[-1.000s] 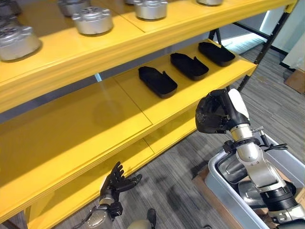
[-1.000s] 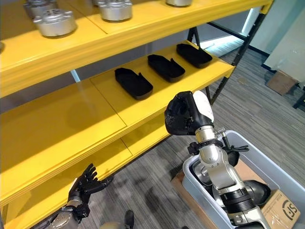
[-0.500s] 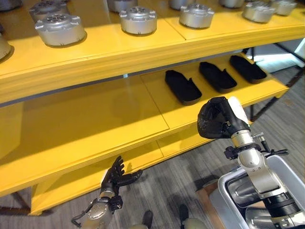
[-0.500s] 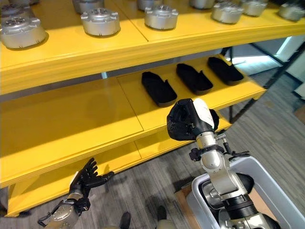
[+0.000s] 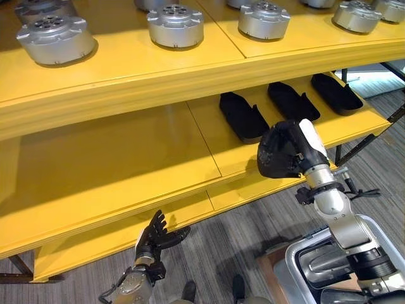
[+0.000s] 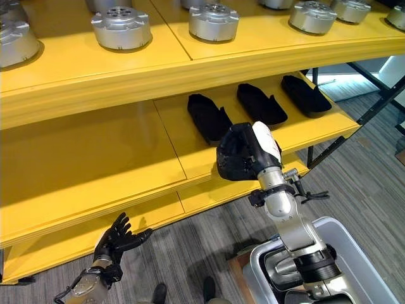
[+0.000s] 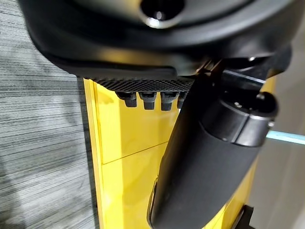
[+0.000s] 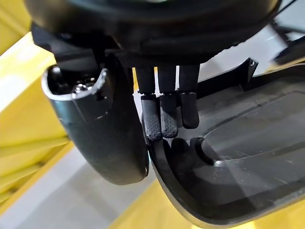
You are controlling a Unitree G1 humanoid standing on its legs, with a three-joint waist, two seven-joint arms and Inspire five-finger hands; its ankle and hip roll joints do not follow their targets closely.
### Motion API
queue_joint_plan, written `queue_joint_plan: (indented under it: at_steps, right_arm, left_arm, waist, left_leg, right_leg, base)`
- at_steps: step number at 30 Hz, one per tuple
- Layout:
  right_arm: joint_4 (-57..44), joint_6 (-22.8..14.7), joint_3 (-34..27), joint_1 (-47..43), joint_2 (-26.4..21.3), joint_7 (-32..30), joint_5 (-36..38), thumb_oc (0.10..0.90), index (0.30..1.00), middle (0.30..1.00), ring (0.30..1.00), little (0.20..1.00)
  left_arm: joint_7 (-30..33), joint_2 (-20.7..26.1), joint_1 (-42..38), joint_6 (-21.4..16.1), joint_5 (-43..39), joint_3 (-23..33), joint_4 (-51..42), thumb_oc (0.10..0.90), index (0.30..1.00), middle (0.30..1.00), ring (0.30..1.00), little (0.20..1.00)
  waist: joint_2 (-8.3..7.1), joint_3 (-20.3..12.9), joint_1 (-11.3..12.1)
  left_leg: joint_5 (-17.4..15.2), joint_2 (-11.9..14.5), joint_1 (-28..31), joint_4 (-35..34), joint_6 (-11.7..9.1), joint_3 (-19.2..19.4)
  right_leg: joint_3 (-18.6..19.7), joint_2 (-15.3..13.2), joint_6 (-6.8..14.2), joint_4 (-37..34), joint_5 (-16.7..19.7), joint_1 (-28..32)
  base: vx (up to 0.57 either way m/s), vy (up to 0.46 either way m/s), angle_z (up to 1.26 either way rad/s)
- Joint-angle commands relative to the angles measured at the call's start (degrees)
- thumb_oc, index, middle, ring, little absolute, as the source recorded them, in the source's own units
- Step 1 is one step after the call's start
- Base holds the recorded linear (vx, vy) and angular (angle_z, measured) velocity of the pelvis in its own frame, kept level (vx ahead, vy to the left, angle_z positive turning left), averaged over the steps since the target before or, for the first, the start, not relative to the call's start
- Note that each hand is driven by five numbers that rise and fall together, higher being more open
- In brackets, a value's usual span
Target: Move parts from the plastic box to the shelf.
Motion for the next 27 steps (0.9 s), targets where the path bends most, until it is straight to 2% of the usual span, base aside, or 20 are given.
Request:
queue_joint_plan:
  at_steps: [1, 7, 11, 12, 13, 15, 16, 18, 19, 22, 23, 25, 27]
  right_arm:
    - [-5.8, -6.3, 1.2, -12.8, -0.6, -2.4, 0.5, 0.4, 0.3, 0.3, 0.3, 0.3]
    - [-5.2, -6.5, 5.2, -18.9, 0.6, -2.3, -0.3, 0.4, 0.3, 0.3, 0.3, 0.3]
    - [-3.9, -6.3, 7.8, -23.3, 1.3, -2.7, -0.3, 0.4, 0.3, 0.3, 0.3, 0.3]
    - [-3.2, -6.4, 9.0, -26.2, 1.1, -3.1, -0.5, 0.4, 0.3, 0.3, 0.3, 0.3]
    - [-3.1, -6.4, 9.0, -26.3, 1.1, -3.1, -0.5, 0.4, 0.3, 0.3, 0.3, 0.3]
    - [-3.2, -6.7, 9.3, -28.3, 0.1, -3.8, -0.5, 0.4, 0.3, 0.3, 0.3, 0.3]
    - [-3.3, -6.7, 9.3, -29.0, -0.4, -4.1, -0.7, 0.4, 0.3, 0.3, 0.3, 0.3]
    - [-2.6, -6.5, 10.1, -30.4, -0.5, -4.7, -1.2, 0.4, 0.3, 0.3, 0.3, 0.3]
    - [-2.5, -6.5, 10.2, -30.5, -0.5, -4.7, -1.2, 0.4, 0.3, 0.3, 0.3, 0.3]
    - [-2.0, -6.1, 10.7, -31.3, -0.9, -5.2, -1.9, 0.4, 0.3, 0.3, 0.3, 0.3]
    - [-2.0, -6.1, 11.0, -31.4, -1.2, -5.4, -2.6, 0.4, 0.3, 0.3, 0.3, 0.3]
    - [-2.3, -5.9, 11.1, -31.4, -2.0, -5.4, -4.1, 0.4, 0.3, 0.3, 0.3, 0.3]
    - [-2.8, -5.8, 11.6, -31.2, -2.0, -5.1, -6.1, 0.4, 0.3, 0.3, 0.3, 0.3]
  left_arm:
    - [-0.9, 2.8, 0.4, -4.5, -0.9, 1.0, -6.7, 0.9, 1.0, 1.0, 1.0, 1.0]
    - [-0.1, 2.7, 0.5, -4.7, -2.5, 1.4, -7.4, 0.9, 1.0, 1.0, 1.0, 1.0]
    - [0.5, 2.8, 0.7, -5.0, -3.5, 1.3, -7.6, 0.9, 1.0, 1.0, 1.0, 1.0]
    - [0.8, 2.8, 0.8, -5.4, -4.1, 1.7, -8.0, 0.9, 1.0, 1.0, 1.0, 1.0]
    - [0.8, 2.8, 0.8, -5.3, -4.1, 1.7, -8.0, 0.9, 1.0, 1.0, 1.0, 1.0]
    - [1.2, 2.8, -0.1, -5.8, -5.0, 1.9, -7.9, 0.9, 1.0, 1.0, 1.0, 1.0]
    - [1.3, 2.9, -0.4, -5.9, -5.2, 1.8, -7.9, 0.9, 1.0, 1.0, 1.0, 1.0]
    - [1.3, 2.7, -0.7, -5.9, -5.8, 1.6, -7.8, 0.9, 1.0, 1.0, 1.0, 1.0]
    - [1.3, 2.7, -0.8, -5.9, -5.8, 1.7, -7.8, 0.9, 1.0, 1.0, 1.0, 1.0]
    - [1.3, 2.9, -0.5, -5.8, -5.6, 1.4, -7.6, 0.9, 1.0, 1.0, 1.0, 1.0]
    - [1.5, 2.9, -0.6, -5.8, -5.5, 1.1, -7.6, 0.9, 1.0, 1.0, 1.0, 1.0]
    - [1.5, 2.6, -0.7, -5.9, -5.5, 0.6, -7.4, 0.9, 1.0, 1.0, 1.0, 1.0]
    - [1.6, 2.3, -0.5, -6.0, -5.7, 0.6, -7.3, 0.9, 1.0, 1.0, 1.0, 1.0]
  waist:
    - [-1.22, -7.8, 2.1]
    - [-1.06, -7.6, 3.1]
    - [-0.98, -7.1, 4.4]
    - [-1.07, -5.8, 5.3]
    - [-1.04, -5.8, 5.1]
    - [-1.4, -3.6, 5.9]
    - [-1.52, -2.8, 5.9]
    - [-1.51, -1.9, 6.3]
    - [-1.46, -1.9, 6.3]
    - [-1.28, -2.1, 6.3]
    - [-0.72, -2.4, 5.8]
    - [0.56, -3.1, 5.4]
    - [1.87, -4.3, 5.4]
  left_leg:
    - [-4.0, 1.5, 0.3, 2.3, 1.2, 7.0]
    - [-3.7, 2.5, -0.3, 3.0, 0.2, 5.7]
    - [-3.6, 3.6, -0.8, 3.7, -0.7, 3.8]
    - [-3.1, 3.7, -3.0, 6.0, -1.6, 1.9]
    - [-3.2, 3.7, -3.2, 6.3, -1.6, 1.7]
    - [-2.9, 2.2, -7.8, 12.6, -3.2, 1.3]
    - [-2.9, 2.6, -9.5, 15.0, -3.7, 2.7]
    - [-2.2, 4.4, -10.8, 16.5, -3.7, 3.0]
    - [-2.2, 4.5, -10.8, 16.5, -3.8, 2.9]
    - [0.4, 8.5, -10.6, 14.6, -4.2, 2.5]
    - [2.2, 10.6, -10.3, 12.0, -4.6, 3.3]
    - [4.4, 12.1, -9.7, 7.2, -5.1, 4.4]
    - [3.6, 12.2, -7.6, 3.6, -5.0, 4.2]
  right_leg:
    - [-0.6, -2.1, 2.0, 7.0, -4.9, -3.4]
    - [-2.0, -1.1, 0.9, 7.6, -6.5, -2.7]
    - [-3.4, 0.2, -0.3, 8.6, -8.7, -2.1]
    - [-4.3, 1.2, -1.5, 9.1, -9.8, -2.1]
    - [-4.5, 1.2, -1.5, 9.2, -9.9, -2.1]
    - [-6.8, 0.8, -2.6, 9.4, -10.4, -2.3]
    - [-8.0, 0.3, -3.0, 9.6, -10.6, -2.3]
    - [-9.4, -0.1, -3.1, 10.0, -10.8, -2.0]
    - [-9.4, -0.1, -3.2, 10.1, -10.8, -2.0]
    - [-10.2, -1.1, -2.7, 10.4, -11.1, -1.4]
    - [-11.0, -1.3, -2.4, 10.5, -11.4, -1.1]
    - [-11.8, -1.5, -2.0, 10.8, -11.7, -0.9]
    - [-11.4, -1.8, -1.6, 11.6, -12.0, -1.3]
  base:
    - [0.03, -0.118, 0.04]
    - [-0.02, -0.102, 0.17]
    - [-0.03, -0.151, 0.22]
    - [-0.11, -0.22, 0.31]
    - [-0.2, -0.255, 0.48]
    - [-0.17, -0.14, 0.73]
    - [-0.12, -0.076, 0.97]
    - [-0.06, -0.032, 0.96]
    - [-0.01, 0.004, 0.51]
    - [0.03, 0.063, 0.13]
    - [0.06, 0.111, 0.21]
    - [0.09, 0.142, 0.42]
    - [0.1, 0.193, 0.45]
